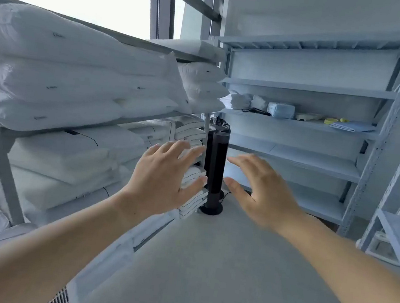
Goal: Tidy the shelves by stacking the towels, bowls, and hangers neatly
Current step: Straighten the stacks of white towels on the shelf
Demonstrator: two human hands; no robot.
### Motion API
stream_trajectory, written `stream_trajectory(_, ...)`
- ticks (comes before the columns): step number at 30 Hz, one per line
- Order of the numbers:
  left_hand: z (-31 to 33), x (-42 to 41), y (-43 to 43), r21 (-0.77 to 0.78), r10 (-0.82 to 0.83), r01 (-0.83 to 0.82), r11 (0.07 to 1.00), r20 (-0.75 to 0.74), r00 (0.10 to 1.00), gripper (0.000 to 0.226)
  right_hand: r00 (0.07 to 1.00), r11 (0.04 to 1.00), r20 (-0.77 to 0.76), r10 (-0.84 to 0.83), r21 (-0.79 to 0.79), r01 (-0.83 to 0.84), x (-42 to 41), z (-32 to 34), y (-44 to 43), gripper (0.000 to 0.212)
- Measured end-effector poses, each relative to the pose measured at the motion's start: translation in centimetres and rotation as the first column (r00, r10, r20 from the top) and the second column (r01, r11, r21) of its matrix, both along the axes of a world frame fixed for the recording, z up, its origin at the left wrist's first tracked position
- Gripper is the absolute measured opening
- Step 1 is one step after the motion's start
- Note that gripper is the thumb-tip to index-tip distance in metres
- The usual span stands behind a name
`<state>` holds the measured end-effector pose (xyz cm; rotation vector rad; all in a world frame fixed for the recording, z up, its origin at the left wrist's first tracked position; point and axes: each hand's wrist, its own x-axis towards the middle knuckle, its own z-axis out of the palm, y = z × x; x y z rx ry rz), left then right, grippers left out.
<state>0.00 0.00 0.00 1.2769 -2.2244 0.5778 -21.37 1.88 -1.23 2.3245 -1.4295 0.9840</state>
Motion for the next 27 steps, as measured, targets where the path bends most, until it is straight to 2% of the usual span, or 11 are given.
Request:
stream_trajectory(6, -2.3, 1.5, -7.3, 0.052, -0.059, 0.059, 0.997, -0.009, 0.998, 0.068, 1.0, 0.999, -0.024, -0.02, 0.03, 0.021, 2.1, -2.4, -7.0, 0.046)
stream_trajectory(13, -4.9, 2.9, -15.2, 0.081, -0.125, 0.125, 0.989, -0.003, 0.992, 0.061, 0.995, 0.995, 0.08, -0.058, 0.08, 0.052, 4.6, -5.2, -13.6, 0.042)
stream_trajectory(22, -7.2, 0.7, -23.7, 0.209, -0.155, 0.14, 0.968, 0.057, 0.986, 0.057, 0.986, 0.979, 0.097, -0.134, 0.166, 0.117, 2.8, -8.0, -20.1, 0.039)
stream_trajectory(27, -8.7, -1.7, -28.3, 0.246, -0.176, 0.168, 0.955, 0.011, 0.984, 0.067, 0.975, 0.963, 0.167, -0.144, 0.252, 0.099, 0.1, -9.9, -24.5, 0.039)
